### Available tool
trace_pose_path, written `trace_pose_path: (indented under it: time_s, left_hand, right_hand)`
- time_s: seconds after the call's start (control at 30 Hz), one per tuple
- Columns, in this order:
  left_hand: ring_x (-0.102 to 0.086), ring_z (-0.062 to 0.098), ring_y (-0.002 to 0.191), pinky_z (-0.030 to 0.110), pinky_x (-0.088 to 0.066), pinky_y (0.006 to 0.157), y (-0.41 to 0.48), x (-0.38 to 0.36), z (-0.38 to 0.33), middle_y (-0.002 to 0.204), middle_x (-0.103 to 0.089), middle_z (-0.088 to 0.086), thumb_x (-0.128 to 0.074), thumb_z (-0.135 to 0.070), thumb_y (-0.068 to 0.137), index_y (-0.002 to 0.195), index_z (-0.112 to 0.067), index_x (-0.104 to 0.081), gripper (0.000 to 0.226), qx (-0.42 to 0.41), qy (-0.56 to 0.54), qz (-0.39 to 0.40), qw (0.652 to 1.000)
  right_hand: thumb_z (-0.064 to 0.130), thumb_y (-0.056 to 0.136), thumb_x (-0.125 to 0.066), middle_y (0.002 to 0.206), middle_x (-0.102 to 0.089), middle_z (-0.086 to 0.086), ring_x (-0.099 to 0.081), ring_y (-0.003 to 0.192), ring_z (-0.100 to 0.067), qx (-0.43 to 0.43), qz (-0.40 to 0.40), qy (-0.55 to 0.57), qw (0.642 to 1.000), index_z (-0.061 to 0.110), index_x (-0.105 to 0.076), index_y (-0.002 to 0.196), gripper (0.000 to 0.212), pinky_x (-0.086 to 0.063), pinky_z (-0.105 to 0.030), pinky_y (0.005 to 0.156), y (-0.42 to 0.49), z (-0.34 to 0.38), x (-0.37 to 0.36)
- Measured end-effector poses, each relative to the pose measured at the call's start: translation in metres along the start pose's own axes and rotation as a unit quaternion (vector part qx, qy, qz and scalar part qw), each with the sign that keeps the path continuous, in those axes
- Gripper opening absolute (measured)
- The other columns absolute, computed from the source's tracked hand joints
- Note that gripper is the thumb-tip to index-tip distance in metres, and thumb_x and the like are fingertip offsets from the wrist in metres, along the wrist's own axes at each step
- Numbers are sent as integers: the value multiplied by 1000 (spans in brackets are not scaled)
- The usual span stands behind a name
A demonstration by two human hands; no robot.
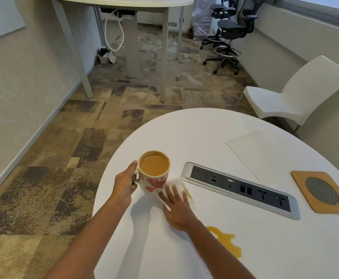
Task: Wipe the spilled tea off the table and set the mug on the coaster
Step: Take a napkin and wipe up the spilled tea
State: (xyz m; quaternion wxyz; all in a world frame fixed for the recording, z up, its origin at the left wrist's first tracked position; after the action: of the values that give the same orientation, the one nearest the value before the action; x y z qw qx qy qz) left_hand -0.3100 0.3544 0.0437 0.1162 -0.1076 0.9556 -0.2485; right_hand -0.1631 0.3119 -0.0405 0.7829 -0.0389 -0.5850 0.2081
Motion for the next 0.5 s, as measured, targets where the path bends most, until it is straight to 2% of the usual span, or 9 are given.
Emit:
trace_pose_path:
  time_s: [0.27,0.5]
  left_hand:
    - [-26,12,51,19,-23,48,6,-10,15,59,-32,2,-53,-28,92,60,-18,-44,35,6,-2,-2,1000]
    - [-29,12,54,21,-23,50,14,-18,30,61,-33,1,-54,-26,92,62,-17,-46,32,1,2,-7,1000]
  right_hand:
    - [21,99,-28,158,6,-4,12,145,-26,103,28,33,994,24,-9,148,53,13,-45,116,-38,29,-14]
    - [15,99,-29,159,1,-2,8,146,-23,167,113,22,979,24,-17,147,50,9,-44,118,-75,44,-14]
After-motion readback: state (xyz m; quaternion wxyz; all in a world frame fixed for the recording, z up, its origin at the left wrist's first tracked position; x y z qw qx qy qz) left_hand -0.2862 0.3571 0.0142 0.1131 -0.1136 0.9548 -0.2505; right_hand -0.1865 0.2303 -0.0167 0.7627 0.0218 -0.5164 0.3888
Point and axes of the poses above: each hand's wrist, its own y-axis towards the middle knuckle, its own x-axis out of the back of the hand, z = x × y, the point moved 9 cm from there along y, towards the middle knuckle
